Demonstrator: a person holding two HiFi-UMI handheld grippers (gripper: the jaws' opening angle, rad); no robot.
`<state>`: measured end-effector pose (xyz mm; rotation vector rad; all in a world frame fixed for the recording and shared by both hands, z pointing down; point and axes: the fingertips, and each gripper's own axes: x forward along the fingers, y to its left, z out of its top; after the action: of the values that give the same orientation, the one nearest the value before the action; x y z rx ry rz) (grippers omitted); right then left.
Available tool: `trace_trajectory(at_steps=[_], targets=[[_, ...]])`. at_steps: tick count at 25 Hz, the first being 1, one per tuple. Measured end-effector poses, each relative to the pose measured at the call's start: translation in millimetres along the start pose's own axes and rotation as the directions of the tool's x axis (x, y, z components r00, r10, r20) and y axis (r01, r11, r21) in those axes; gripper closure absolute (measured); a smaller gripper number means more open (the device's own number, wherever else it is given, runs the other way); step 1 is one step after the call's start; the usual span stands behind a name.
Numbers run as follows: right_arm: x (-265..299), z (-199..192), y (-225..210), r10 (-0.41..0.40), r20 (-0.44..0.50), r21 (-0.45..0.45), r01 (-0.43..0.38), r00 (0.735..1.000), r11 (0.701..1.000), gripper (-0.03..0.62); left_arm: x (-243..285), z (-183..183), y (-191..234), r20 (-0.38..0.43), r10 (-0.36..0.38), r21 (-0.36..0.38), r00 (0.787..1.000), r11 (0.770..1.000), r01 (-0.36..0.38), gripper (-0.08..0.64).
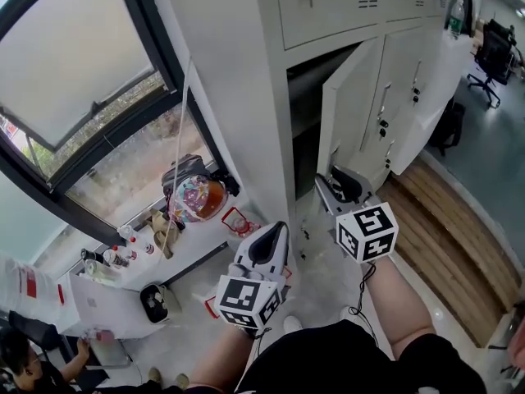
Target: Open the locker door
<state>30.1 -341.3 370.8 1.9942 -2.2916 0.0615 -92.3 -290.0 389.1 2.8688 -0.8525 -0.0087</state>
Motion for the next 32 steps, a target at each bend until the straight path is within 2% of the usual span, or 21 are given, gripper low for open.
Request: trace_trajectory(at_steps=[11, 16, 22, 28, 32], targets=[[-50.2, -6.2, -24.6, 0.159, 0.013, -0.014, -0.159, 0.987, 0.987, 0.408, 29.6, -3.7, -41.9, -0.010, -0.101, -0.007, 0.995, 0.995, 0.101, 0.543], [-69.3, -7.6, -38.2, 0.193, 0.007, -0.026, -0.193, 0.981, 0.981, 0.403, 44.9, -5.4, -62.5, -0.017, -0.140, -0.010, 0.990, 0.990, 0.140, 0.543], [-90.0, -9.6, -58.7, 0.197, -0.002, -0.033, -0.197, 0.980, 0.980, 0.396, 60.3, -7.5, -80.2, -0.023, -0.157, -0.012, 0.987, 0.988, 0.157, 0.543], [-108.6, -13.4, -90.8, 0.119, -0.015, -0.026, -0.120, 0.993, 0.992, 0.399, 74.2, -9.1, -98.5, -0.030, -0.170, -0.007, 0.985, 0.985, 0.170, 0.543], [-116.0, -14.1, -105.1, 0.102, -0.025, -0.039, -0.103, 0.994, 0.994, 0.397, 83.3, -8.7, -114.2, -0.031, -0.180, -0.003, 0.983, 0.984, 0.180, 0.543]])
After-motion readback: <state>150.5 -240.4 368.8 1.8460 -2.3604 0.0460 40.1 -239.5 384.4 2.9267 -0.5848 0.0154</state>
